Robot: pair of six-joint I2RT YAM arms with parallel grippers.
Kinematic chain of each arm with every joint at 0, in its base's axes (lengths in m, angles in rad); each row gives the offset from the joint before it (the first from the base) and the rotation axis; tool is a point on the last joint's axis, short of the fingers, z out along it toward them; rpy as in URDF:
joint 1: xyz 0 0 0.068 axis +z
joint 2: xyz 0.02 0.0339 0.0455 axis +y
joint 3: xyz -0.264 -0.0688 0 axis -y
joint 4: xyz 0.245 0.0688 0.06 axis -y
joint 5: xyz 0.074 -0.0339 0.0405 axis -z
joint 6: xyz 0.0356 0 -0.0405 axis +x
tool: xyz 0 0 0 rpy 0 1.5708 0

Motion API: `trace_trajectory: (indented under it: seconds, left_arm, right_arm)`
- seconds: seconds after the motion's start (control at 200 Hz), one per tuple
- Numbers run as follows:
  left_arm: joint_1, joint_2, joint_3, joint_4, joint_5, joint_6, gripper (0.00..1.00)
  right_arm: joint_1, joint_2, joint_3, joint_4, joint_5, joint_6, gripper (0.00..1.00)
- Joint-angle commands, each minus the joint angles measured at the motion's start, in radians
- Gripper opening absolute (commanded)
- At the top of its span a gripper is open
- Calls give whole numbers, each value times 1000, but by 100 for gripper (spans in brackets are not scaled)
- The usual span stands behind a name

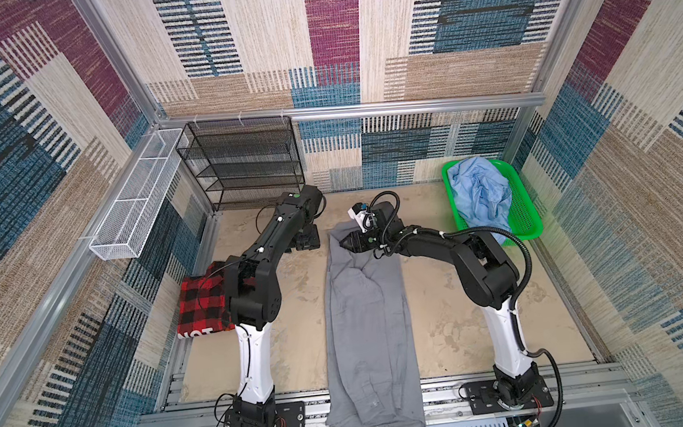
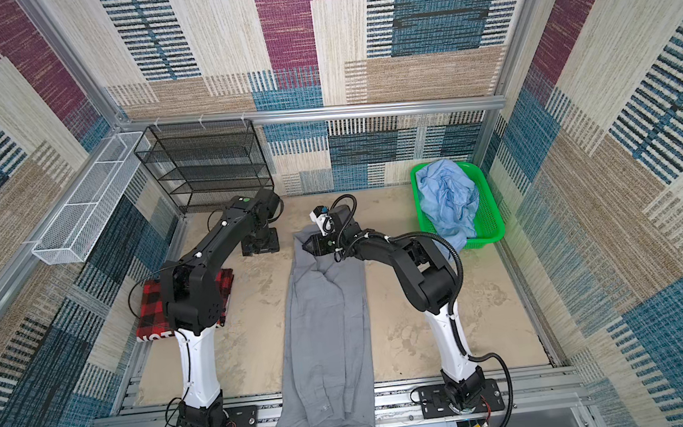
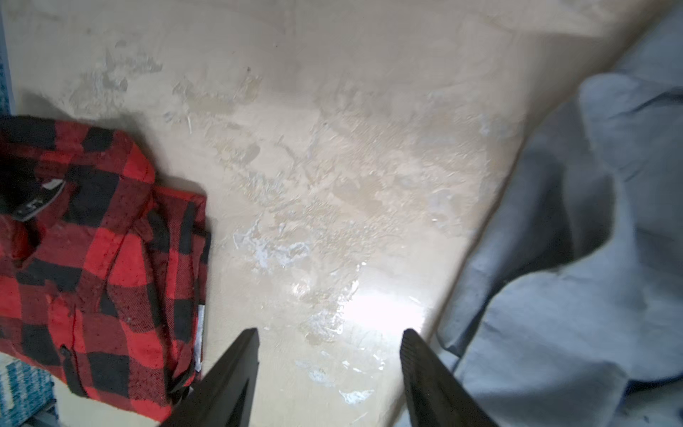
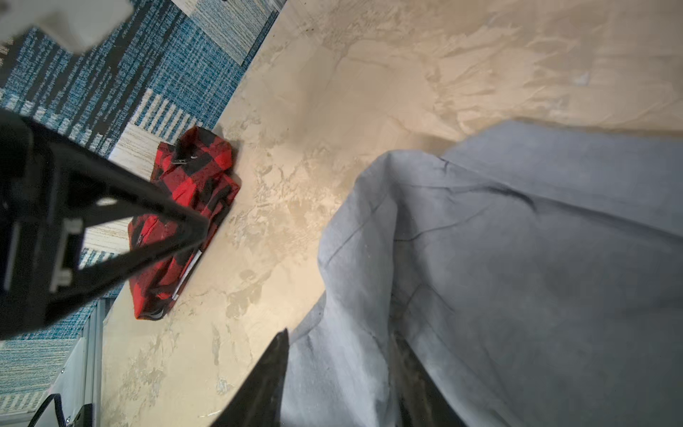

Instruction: Fold and stack the long sleeve shirts

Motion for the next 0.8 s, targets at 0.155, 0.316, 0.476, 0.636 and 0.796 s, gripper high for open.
trace_trajectory:
  seconds: [0.155, 0.316, 0.476, 0.636, 0.796]
  left_arm:
    - [-1, -214, -377, 236, 159, -96, 64]
    - [-11, -243, -485, 277, 178, -98, 64]
    - [-11, -228, -514, 284, 157, -85, 63]
    - [-8, -221, -517, 294, 153, -74, 63]
    - [-6, -214, -514, 292, 154, -71, 63]
  right_arm:
    - [4, 137, 211, -106, -77, -33, 47]
    - [12, 187, 280, -137, -58, -35, 44]
    - [10, 254, 364, -203, -18, -45, 24]
    - [4, 272, 362, -186, 14, -20, 6]
    - [-19, 273, 328, -130, -3, 14, 0]
